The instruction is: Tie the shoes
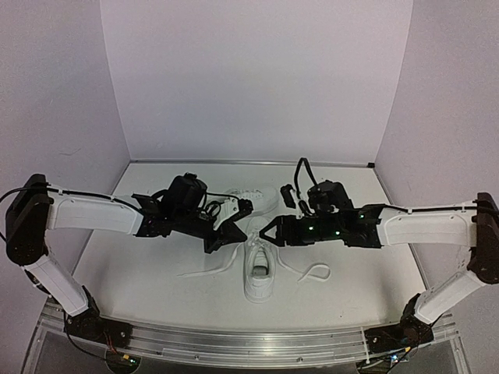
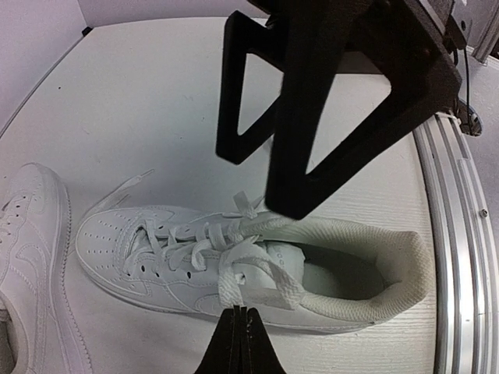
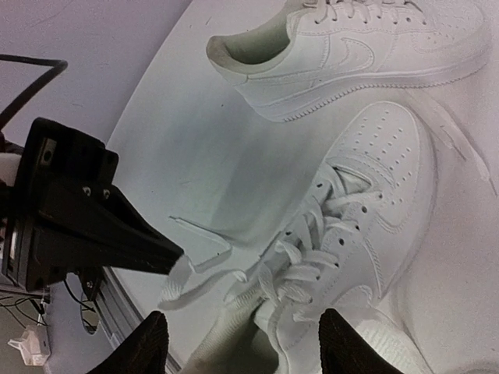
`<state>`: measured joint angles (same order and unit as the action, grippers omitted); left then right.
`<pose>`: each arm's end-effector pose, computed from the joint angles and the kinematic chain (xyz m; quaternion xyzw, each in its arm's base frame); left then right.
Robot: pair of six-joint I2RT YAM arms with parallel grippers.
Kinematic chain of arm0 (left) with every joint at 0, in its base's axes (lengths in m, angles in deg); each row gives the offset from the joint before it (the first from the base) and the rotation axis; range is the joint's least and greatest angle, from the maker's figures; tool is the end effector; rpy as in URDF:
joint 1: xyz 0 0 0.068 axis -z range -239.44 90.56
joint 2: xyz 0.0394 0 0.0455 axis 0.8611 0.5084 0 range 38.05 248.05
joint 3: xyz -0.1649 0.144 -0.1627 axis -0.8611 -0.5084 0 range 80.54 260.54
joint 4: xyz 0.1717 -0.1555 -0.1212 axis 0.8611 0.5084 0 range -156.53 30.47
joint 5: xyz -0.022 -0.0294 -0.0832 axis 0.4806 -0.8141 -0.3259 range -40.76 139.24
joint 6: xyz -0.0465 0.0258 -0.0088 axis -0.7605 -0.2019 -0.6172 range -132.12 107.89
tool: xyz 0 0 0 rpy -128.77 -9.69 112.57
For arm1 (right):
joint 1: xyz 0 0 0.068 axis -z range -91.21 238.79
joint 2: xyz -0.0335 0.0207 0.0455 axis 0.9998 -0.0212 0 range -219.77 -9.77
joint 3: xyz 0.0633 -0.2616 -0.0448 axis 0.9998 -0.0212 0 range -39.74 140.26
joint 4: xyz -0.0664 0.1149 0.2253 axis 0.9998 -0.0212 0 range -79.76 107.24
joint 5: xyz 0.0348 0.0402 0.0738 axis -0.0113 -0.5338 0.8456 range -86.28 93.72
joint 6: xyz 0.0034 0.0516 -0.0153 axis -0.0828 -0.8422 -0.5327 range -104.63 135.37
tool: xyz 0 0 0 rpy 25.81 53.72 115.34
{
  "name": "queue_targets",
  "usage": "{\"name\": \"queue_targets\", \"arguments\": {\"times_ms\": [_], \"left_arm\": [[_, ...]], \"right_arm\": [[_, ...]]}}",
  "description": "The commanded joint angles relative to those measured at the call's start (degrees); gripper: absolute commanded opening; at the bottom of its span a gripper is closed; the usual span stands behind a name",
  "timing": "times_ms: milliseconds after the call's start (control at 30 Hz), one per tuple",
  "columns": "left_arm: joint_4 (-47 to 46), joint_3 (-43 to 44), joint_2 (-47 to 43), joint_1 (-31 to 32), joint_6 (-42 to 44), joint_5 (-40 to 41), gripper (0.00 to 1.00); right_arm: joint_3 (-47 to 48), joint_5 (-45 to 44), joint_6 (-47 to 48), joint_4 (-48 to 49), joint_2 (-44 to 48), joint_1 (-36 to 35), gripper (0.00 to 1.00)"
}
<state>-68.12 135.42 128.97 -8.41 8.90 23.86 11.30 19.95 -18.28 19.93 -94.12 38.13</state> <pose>0.2053 -0.2780 0.2217 0.5904 0.6379 -0.3055 0.3888 0.1983 0.2575 0.2368 -0.1963 0.8403 0.4199 0.2812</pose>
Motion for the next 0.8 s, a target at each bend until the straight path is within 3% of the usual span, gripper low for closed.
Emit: {"name": "queue_targets", "arguments": {"times_ms": [0,533,767], "left_arm": [[-1.86,-0.01,-1.52,0.44,0.17,-0.54,0.00],[-2.17,0.00,-1.80,0.47,0.44,0.95,0.00],[-2.21,-0.79,-2.57,0.48,0.35,1.39,0.00]], "right_arm": [[4.81,4.67,0.96,5.16,-3.47,-0.14,0.58],[6.30,8.28,0.54,6.57,-7.34,-0.74,0.36],[6.48,8.75,0.78,7.17,-6.49,-0.85,0.03]]}}
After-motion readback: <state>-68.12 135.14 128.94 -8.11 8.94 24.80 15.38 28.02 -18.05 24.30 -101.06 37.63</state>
